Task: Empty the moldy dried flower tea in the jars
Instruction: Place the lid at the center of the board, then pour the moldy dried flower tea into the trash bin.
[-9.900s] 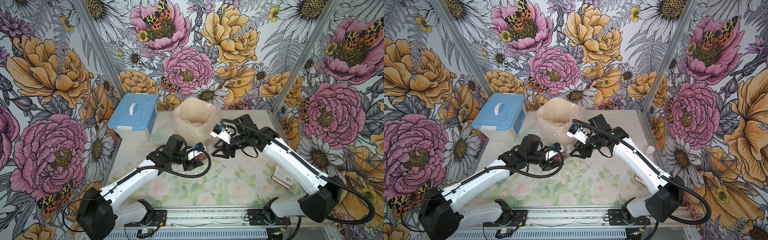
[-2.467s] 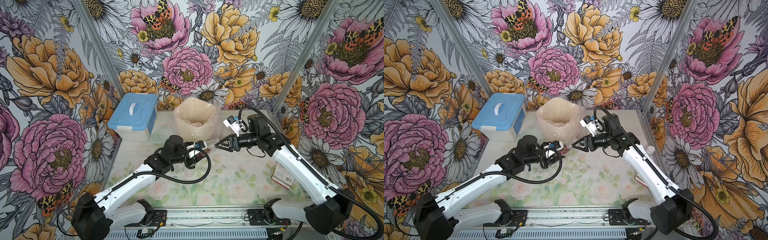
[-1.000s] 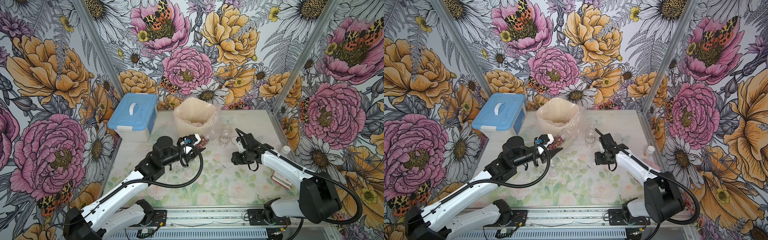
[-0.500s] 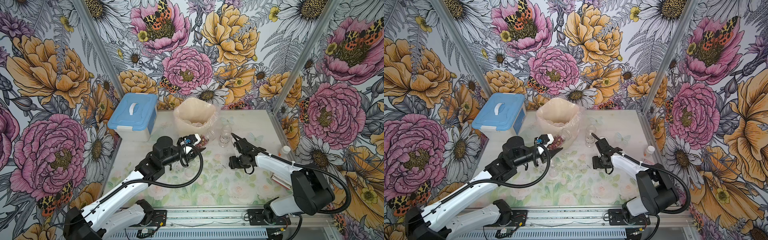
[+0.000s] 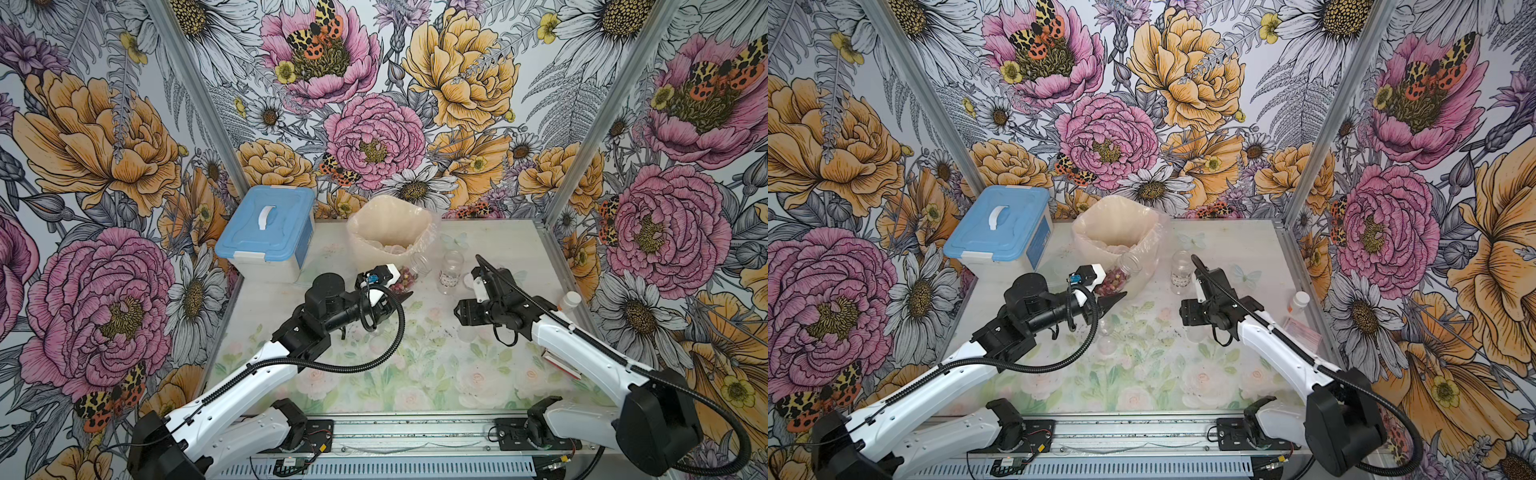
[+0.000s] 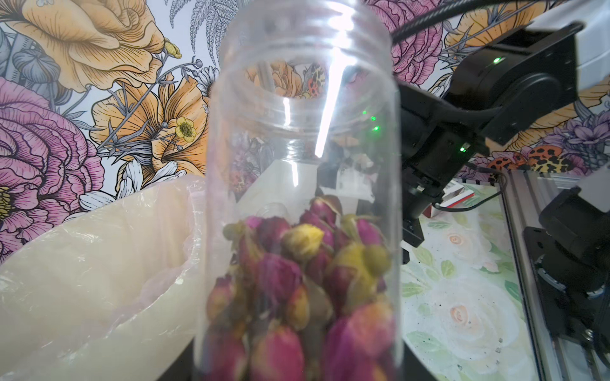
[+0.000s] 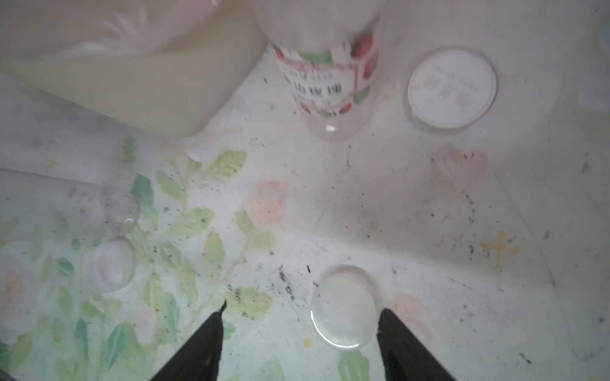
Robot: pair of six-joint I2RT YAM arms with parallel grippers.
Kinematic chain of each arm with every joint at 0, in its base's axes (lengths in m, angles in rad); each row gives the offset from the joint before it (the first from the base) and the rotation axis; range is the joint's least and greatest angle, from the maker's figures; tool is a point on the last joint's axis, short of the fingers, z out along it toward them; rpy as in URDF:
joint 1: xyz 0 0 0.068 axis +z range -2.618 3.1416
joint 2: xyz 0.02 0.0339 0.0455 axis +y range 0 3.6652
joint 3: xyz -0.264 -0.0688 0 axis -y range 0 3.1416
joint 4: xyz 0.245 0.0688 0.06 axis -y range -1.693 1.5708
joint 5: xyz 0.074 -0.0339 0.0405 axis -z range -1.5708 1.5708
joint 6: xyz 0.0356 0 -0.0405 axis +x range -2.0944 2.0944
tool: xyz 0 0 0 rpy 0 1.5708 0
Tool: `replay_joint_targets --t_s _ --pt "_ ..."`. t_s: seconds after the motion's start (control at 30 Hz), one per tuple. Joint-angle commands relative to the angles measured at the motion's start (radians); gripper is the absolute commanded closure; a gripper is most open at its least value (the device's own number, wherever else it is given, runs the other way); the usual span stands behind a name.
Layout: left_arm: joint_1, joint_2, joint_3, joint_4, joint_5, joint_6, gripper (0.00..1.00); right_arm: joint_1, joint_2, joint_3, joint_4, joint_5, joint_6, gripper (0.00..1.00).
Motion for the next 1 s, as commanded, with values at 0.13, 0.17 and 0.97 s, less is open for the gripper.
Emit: replay_joint_targets --t_s 0.13,0.17,0.97 --pt "0.010 0.059 -0.048 0.329 0.031 -0.208 0.62 0.010 -0.153 0.176 0.151 -0.302 -0.045 0.24" --pt "0.011 0.071 -0.053 0.378 0.031 -0.234 0.61 0.012 -0.168 0.180 0.210 -0.348 -0.023 0.23" --pt "0.001 0.250 -0.006 0.746 0.041 -0.425 0.61 0.208 -0.042 0.229 0.660 -0.337 0.017 0.20"
